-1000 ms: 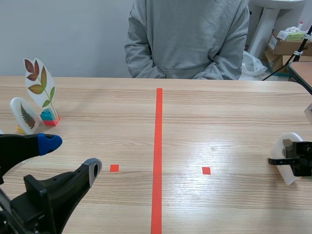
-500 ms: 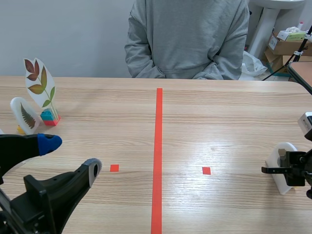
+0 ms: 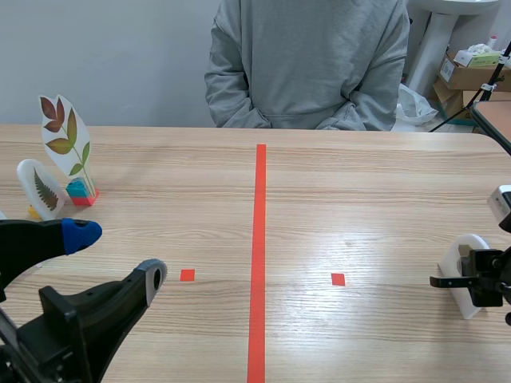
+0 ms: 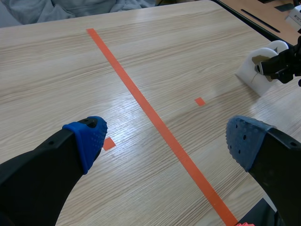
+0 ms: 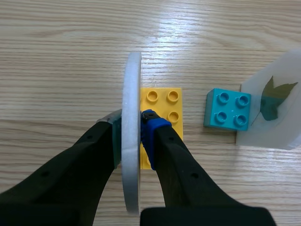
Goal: Do the leaf sorting experiment
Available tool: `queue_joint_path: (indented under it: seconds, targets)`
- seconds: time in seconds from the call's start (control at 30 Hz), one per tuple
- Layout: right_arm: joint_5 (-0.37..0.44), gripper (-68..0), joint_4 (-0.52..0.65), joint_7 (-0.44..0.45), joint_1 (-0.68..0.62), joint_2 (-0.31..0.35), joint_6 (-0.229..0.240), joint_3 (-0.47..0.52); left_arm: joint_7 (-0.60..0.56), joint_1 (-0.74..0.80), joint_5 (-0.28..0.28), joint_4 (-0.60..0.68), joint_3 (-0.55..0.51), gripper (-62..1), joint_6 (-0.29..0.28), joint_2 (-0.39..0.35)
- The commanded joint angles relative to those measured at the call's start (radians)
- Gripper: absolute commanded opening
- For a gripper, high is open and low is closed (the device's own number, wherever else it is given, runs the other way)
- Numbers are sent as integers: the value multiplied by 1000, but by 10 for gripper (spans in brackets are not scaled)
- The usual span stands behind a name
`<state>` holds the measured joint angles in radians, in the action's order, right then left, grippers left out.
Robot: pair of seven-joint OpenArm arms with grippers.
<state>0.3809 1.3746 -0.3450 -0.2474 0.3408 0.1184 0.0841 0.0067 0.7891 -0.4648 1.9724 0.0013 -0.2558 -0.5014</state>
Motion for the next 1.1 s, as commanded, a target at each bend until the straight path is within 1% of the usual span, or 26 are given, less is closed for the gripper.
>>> queue_joint_path:
  seconds: [0.0,0.13,0.3,0.33,0.4,0.5,0.53,0.63,0.77,0.93,1.0,1.07]
  targets:
    - [-23,-651,8,-4,-8,14,-17,8,-16,6,-4,16,-2,-67,-3,5]
    - [-61,-651,8,41,-8,14,-23,8,-16,6,-4,16,-2,-67,-3,5]
    - [-65,-649,8,50,-8,14,-22,8,-16,6,-4,16,-2,-67,-3,5]
    - [-65,-635,8,52,-8,14,-22,8,-16,6,-4,16,-2,-67,-3,5]
    - [-65,-562,8,52,-8,14,-22,8,-16,6,-4,16,-2,-67,-3,5]
    - [-65,-415,8,52,-8,14,-19,8,-16,6,-4,16,-2,-67,-3,5]
    - [-65,-387,8,52,-8,14,-13,8,-16,6,-4,16,-2,-67,-3,5]
    - [-64,-323,8,53,-8,14,-13,8,-16,6,-4,16,-2,-67,-3,5]
    - [-64,-181,8,63,-8,14,-14,8,-16,6,-4,16,-2,-67,-3,5]
    - [-60,-68,8,63,-8,14,-18,8,-16,6,-4,16,-2,-67,-3,5]
    - [-60,-40,8,58,-8,14,-18,8,-16,6,-4,16,-2,-67,-3,5]
    - [-60,-27,11,50,-8,14,-19,8,-16,6,-4,16,-2,-67,-3,5]
